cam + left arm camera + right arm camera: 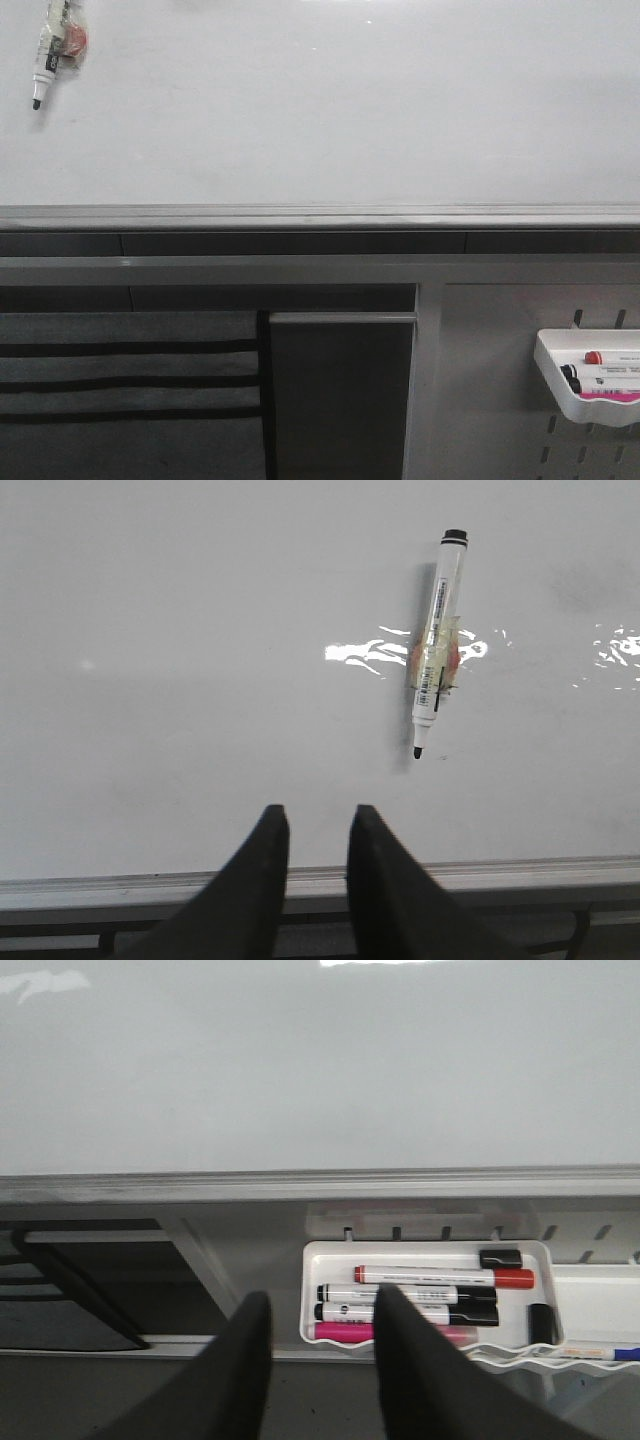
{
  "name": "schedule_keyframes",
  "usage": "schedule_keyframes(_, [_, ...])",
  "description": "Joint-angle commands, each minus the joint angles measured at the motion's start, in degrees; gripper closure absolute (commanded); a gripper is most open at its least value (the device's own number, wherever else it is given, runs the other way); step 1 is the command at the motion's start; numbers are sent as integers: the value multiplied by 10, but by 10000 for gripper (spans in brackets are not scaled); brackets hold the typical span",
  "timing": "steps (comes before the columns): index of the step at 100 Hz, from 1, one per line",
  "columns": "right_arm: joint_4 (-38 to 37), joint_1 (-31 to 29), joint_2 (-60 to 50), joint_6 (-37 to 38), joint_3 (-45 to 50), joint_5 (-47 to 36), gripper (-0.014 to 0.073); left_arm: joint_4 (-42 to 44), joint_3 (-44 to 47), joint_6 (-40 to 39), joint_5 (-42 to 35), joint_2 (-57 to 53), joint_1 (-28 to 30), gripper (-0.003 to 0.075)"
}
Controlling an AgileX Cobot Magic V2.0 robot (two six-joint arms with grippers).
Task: Write number 3 on whiteboard
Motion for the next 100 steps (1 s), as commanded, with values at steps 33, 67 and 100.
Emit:
schedule_keyframes(33, [30, 166, 60, -14, -85, -60, 251, 19, -110, 13, -59, 176, -111, 253])
schedule_keyframes(67, [28, 271, 111, -14, -86, -99, 250, 30, -215, 13, -75, 380, -119, 303])
schedule_keyframes(100, [28, 271, 112, -14, -86, -103, 250, 42, -263, 13, -124, 482, -119, 303])
